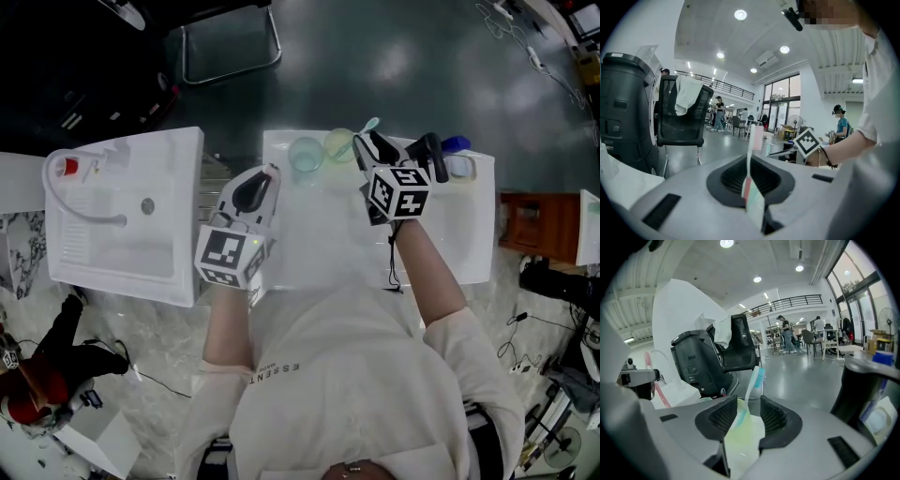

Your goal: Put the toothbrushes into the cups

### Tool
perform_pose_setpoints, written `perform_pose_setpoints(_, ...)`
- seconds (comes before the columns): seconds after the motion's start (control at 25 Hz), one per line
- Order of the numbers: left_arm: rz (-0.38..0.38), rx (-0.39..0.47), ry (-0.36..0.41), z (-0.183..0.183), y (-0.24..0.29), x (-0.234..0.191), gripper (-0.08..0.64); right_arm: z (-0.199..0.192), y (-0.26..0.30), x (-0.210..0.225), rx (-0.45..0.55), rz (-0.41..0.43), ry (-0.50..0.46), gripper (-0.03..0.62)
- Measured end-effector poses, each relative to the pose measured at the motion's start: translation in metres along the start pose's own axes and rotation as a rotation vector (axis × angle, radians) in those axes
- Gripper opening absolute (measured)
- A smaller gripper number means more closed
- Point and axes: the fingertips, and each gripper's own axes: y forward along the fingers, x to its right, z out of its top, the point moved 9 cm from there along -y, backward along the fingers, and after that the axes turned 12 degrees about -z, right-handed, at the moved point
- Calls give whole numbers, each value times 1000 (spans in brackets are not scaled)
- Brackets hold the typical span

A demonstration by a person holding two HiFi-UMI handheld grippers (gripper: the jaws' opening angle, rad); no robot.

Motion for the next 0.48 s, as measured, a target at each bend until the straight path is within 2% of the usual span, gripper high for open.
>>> perform_pose_setpoints(0.24, 22, 28, 10, 12, -5, 11, 23, 9, -28, -2, 34, 44, -30, 147)
perform_pose_setpoints(0.48, 47, 52, 28, 29, -8, 32, 23, 38, -70, -7, 197, 106, -155, 146)
